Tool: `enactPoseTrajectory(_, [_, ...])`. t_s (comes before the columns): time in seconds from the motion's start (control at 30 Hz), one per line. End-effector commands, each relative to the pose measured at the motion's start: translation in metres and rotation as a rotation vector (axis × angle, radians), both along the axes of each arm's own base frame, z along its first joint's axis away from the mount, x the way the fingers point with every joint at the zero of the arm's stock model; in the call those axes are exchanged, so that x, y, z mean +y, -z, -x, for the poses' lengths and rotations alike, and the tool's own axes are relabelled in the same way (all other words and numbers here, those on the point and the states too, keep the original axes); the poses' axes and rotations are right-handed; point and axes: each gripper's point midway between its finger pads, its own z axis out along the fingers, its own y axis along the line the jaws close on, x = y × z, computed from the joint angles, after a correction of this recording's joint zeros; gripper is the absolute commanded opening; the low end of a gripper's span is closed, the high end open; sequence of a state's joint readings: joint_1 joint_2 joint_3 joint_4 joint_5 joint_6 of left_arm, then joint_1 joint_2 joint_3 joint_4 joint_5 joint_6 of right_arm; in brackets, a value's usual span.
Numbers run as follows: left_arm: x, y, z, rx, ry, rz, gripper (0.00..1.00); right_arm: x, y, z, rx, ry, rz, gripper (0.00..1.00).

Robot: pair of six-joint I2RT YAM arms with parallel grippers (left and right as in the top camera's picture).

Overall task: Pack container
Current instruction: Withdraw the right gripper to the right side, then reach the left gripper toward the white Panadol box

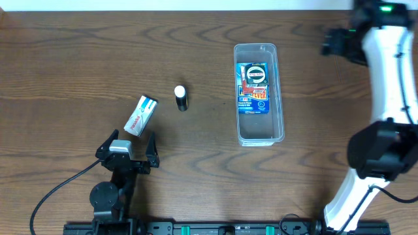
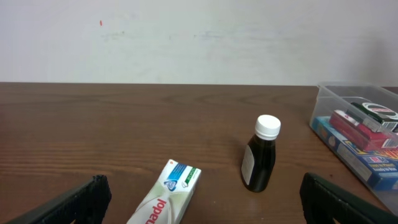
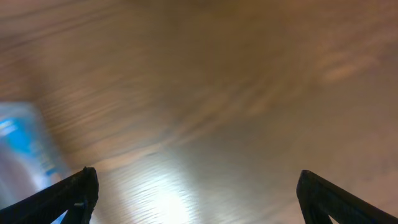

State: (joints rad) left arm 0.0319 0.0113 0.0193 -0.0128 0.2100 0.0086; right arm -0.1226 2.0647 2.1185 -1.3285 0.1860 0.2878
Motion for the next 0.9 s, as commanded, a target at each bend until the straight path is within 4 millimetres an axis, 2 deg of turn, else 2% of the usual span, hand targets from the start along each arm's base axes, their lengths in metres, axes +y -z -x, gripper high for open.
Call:
enactPoseTrajectory(0.0, [-0.001,0.016,0.001,0.049,0.008,-0.014,0.98,-0.025,0.003,0.008,0.007,0.058,-0.062,0.99])
enactPoseTrajectory(0.27, [-0.001,0.016,0.001,0.049,0.008,-0.014,0.98,-0.069,0.005,0.023,-0.003,0.165,-0.112,0.99])
enactPoseTrajectory(0.37, [-0.001,0.016,0.001,0.048,0.008,-0.014,0.98,-0.075,0.005,0.025,-0.005,0.179,-0.112,0.99])
enactPoseTrajectory(0.67, [-0.003,0.015,0.001,0.046,0.018,-0.007,0.98,-0.075,0.005,0.025,-0.004,0.180,-0.111,0.99])
enactPoseTrajectory(0.73, [-0.008,0.006,0.001,0.023,0.045,0.032,0.98,-0.075,0.005,0.025,-0.004,0.180,-0.111,0.99])
enactPoseTrajectory(0.8, [-0.023,-0.010,0.006,-0.007,0.134,0.042,0.98,-0.075,0.005,0.025,-0.004,0.180,-0.111,0.99])
enactPoseTrajectory(0.87, [-0.029,-0.028,0.010,-0.039,0.171,0.048,0.98,-0.075,0.005,0.025,-0.004,0.180,-0.111,0.99])
